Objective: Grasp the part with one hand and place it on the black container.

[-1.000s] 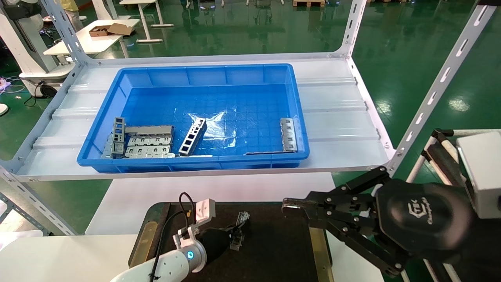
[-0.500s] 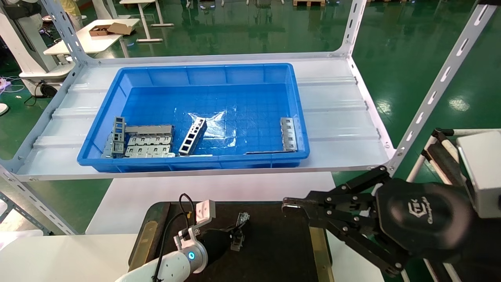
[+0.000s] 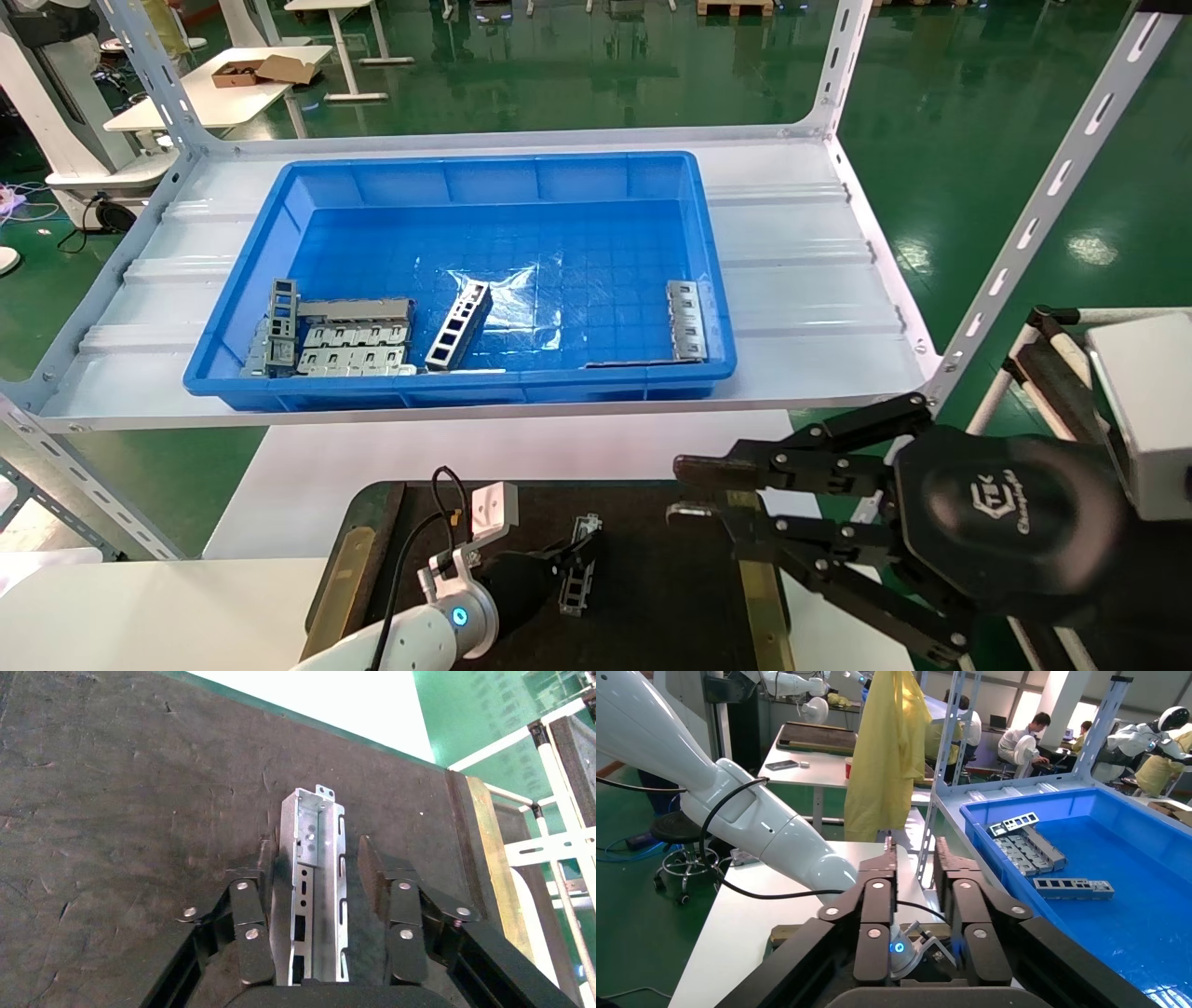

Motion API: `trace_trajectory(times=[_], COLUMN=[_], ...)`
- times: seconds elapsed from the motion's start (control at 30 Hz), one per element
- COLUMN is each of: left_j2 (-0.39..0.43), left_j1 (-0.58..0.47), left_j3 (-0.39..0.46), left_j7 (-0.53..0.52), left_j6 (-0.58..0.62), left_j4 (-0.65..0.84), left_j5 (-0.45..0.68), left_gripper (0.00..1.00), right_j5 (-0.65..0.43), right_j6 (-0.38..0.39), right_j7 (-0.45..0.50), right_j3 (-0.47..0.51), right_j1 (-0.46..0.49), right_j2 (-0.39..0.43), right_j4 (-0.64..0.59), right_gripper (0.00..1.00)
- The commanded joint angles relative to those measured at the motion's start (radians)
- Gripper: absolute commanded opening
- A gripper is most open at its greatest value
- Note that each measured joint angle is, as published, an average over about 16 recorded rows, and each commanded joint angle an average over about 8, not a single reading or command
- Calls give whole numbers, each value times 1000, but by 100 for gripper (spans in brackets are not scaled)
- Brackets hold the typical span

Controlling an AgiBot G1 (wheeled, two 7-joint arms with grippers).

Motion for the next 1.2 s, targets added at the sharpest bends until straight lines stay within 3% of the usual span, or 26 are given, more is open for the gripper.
trace_trajectory(times=[0.03,0.3,0.53,0.83,1.2], left_j2=[-2,-85,-240,-436,-603], left_j1=[1,5,22,44,64], left_j3=[5,9,-8,-80,-262], left_j7=[-5,13,94,302,635], left_j6=[-2,25,115,275,567], left_j4=[-1,-126,-380,-632,-661], left_j5=[2,11,-11,-116,-407], left_gripper=[100,100,100,100,100], right_j5=[0,0,0,1,1], right_j6=[0,0,0,0,1], right_j7=[0,0,0,0,-1], right_j3=[0,0,-1,-1,-1], right_j1=[0,0,0,0,0], right_j2=[0,0,0,0,0], right_j4=[0,0,0,0,0], right_gripper=[100,100,100,100,100])
